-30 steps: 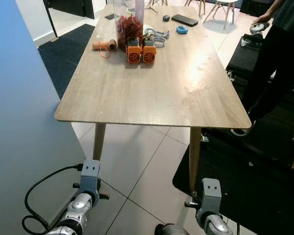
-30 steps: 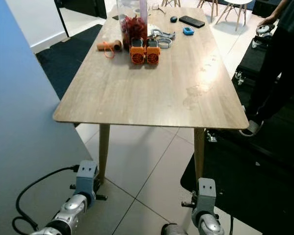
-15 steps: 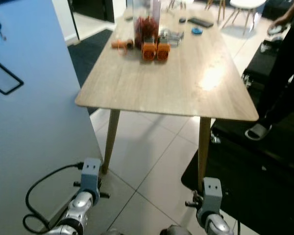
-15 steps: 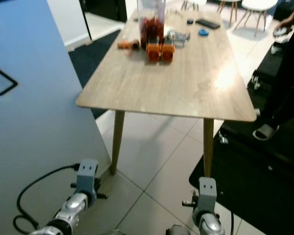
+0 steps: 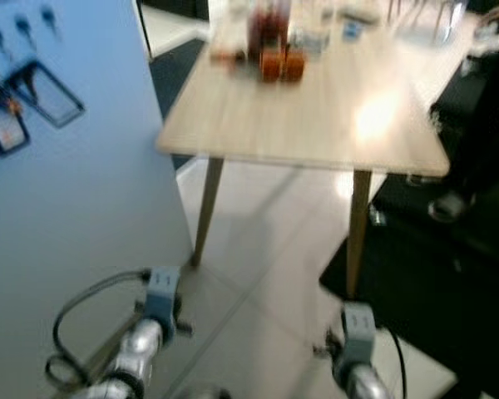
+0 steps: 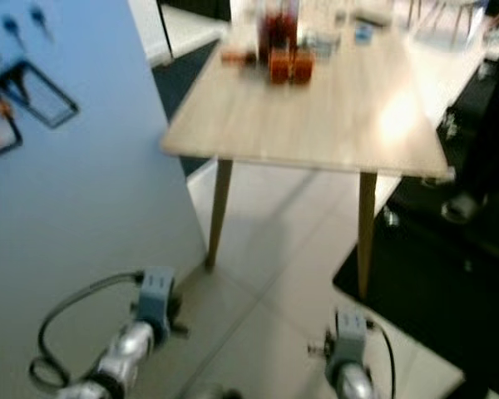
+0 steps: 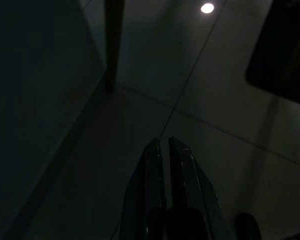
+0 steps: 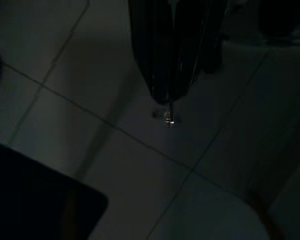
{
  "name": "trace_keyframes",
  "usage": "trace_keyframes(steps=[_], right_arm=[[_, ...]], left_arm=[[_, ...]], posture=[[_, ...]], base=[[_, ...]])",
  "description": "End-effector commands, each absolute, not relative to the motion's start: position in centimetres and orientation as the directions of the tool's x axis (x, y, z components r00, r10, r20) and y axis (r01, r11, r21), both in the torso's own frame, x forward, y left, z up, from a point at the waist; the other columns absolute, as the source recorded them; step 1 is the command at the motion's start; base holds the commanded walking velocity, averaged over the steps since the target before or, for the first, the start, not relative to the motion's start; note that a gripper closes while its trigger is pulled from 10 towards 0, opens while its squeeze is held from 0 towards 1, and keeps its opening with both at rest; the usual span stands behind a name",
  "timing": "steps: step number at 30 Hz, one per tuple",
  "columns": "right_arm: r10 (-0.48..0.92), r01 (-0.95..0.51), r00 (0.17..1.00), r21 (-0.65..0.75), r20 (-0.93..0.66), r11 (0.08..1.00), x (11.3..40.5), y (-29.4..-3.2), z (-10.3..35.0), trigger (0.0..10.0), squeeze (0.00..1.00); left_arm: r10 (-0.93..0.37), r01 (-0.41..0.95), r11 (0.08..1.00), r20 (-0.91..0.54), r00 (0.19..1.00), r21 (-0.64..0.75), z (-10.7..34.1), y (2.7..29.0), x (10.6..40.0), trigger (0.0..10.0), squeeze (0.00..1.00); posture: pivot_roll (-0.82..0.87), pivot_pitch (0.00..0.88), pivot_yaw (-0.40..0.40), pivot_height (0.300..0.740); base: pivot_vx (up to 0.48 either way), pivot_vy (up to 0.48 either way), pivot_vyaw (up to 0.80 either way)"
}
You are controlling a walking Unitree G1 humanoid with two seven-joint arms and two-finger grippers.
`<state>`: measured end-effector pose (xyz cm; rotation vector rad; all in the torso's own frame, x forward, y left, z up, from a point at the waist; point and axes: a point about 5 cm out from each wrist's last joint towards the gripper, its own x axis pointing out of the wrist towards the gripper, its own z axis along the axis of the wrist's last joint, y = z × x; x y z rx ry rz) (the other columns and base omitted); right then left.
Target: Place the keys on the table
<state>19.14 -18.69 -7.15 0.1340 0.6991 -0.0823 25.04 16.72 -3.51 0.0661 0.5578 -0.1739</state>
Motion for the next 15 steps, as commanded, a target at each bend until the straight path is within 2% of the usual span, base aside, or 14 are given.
trace_keyframes(steps=[1, 15], right_arm=[[-0.021, 0.119, 0.750, 0.103, -0.661, 0.988, 18.77, -18.26, -7.44, 10.0, 0.00], [-0.018, 0.111, 0.751, 0.099, -0.661, 0.989, 18.72, -18.27, -7.45, 10.0, 0.00]], left_arm=[[-0.149, 0.189, 0.982, -0.536, 0.831, 0.020, -3.63, 16.66, 24.89, 10.0, 0.00], [-0.129, 0.152, 0.988, -0.525, 0.841, 0.000, -3.53, 16.89, 24.98, 10.0, 0.00]], posture=[[0.05, 0.064, 0.008, 0.740], [0.06, 0.064, 0.004, 0.740]], base=[[0.000, 0.000, 0.00], [0.000, 0.000, 0.00]])
